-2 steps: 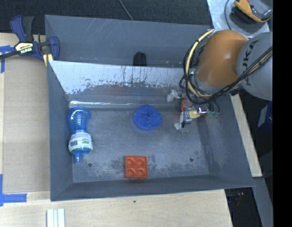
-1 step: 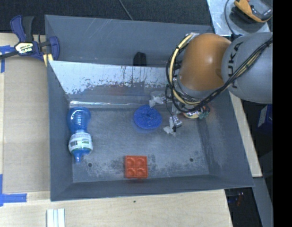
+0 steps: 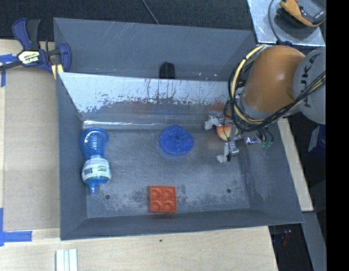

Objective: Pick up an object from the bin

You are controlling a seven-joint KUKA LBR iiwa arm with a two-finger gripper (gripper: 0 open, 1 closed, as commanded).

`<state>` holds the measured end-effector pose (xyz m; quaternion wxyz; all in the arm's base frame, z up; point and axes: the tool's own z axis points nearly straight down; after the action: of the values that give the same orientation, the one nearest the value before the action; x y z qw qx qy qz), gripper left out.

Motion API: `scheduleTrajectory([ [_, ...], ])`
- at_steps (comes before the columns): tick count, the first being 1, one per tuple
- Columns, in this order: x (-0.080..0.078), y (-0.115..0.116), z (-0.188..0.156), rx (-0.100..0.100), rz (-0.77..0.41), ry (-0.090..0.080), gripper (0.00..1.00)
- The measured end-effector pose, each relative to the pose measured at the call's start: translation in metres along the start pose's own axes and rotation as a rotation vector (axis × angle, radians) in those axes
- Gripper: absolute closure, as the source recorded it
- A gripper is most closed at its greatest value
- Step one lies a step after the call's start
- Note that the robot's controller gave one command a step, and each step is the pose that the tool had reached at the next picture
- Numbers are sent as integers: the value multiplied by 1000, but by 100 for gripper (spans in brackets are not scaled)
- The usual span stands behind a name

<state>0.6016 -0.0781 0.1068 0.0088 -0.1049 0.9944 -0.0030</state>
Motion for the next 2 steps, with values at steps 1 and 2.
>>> scheduleTrajectory([
  [1, -19, 37, 12, 1, 84, -5, 0],
  [2, -22, 31, -9, 2, -223, -7, 0],
])
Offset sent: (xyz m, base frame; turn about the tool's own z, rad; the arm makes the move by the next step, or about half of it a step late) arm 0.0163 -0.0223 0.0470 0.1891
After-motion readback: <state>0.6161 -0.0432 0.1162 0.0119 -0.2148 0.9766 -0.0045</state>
